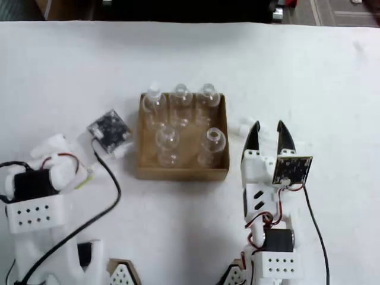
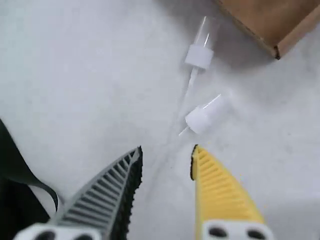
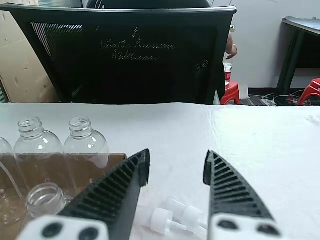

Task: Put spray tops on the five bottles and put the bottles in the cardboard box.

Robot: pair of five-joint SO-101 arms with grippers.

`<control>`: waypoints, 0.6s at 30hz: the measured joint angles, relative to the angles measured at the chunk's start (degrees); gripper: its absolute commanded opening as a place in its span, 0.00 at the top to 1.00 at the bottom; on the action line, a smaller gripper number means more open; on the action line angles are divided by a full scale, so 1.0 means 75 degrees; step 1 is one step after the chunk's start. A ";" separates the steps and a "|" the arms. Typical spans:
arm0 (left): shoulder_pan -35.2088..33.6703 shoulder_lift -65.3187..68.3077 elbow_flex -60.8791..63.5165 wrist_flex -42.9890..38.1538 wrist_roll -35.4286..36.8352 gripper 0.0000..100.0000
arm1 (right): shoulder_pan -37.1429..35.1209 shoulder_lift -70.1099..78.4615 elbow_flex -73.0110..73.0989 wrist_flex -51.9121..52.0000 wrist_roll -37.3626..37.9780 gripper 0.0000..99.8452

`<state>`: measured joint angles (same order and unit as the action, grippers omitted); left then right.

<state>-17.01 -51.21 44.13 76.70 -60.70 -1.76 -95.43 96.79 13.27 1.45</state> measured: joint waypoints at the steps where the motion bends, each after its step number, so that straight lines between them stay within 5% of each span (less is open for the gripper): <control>1: 0.0164 0.0000 0.0000 -0.0023 0.0000 0.85 | 0.0000 0.0000 0.0000 0.0000 0.0000 0.84; 9: 0.1453 0.0000 0.0035 -0.0481 0.0539 0.85 | 0.0000 0.0000 0.0000 0.0000 0.0000 0.84; 18: 0.1536 0.0949 0.0680 -0.2297 0.0621 0.84 | 0.0000 0.0000 0.0000 0.0000 0.0000 0.84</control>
<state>-5.49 -44.09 49.23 59.47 -56.04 -1.76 -95.43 96.79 13.27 1.45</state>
